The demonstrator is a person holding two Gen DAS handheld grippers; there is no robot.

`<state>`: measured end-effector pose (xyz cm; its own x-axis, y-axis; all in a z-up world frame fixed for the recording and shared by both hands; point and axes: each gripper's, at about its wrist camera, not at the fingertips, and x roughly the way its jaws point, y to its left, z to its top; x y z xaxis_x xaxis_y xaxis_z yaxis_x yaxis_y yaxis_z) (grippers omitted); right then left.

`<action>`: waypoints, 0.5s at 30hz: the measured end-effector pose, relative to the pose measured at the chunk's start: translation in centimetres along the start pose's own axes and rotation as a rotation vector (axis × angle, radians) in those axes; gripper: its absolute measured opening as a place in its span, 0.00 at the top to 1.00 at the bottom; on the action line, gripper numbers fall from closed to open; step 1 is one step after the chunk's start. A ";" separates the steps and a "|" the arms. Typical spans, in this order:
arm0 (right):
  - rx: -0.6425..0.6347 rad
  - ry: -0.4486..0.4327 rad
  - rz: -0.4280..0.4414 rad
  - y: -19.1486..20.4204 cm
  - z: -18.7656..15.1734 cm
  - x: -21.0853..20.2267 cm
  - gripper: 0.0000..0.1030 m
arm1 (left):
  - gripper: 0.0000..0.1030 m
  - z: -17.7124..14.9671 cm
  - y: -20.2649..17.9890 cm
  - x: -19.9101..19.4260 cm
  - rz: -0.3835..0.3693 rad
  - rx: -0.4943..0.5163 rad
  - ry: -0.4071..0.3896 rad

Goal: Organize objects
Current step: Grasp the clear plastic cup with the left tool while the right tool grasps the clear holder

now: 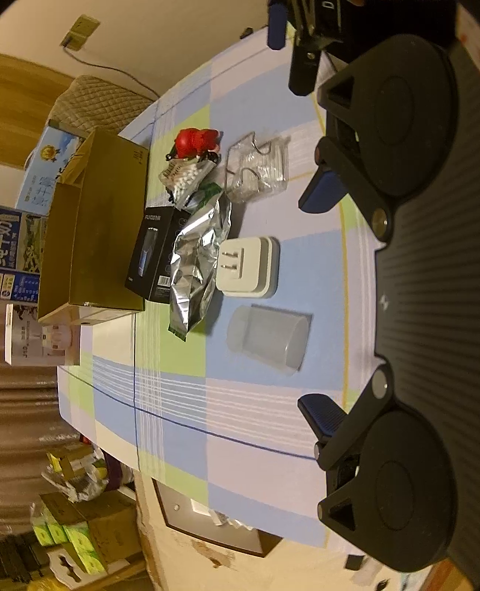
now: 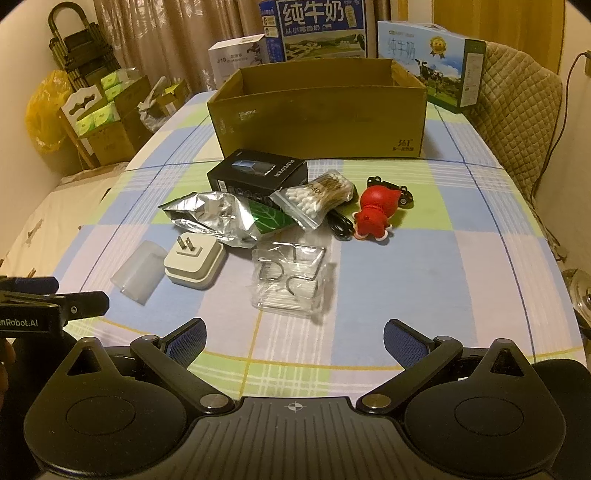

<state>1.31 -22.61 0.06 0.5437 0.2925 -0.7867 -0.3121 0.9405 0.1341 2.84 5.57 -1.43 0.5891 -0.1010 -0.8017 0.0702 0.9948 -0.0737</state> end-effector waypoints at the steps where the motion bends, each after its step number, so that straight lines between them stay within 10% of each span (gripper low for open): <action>1: -0.002 0.002 -0.001 0.1 0.1 0.2 0.03 | 0.01 0.2 0.2 0.3 0.002 0.011 0.007; 15: -0.003 -0.011 0.003 0.2 1.7 4.6 0.03 | 0.15 3.4 3.1 6.5 -0.011 0.147 0.111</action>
<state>5.04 -20.76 -2.47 0.5517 0.2972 -0.7793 -0.3160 0.9392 0.1345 9.60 7.92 -4.88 0.4958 -0.1021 -0.8624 0.1979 0.9802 -0.0023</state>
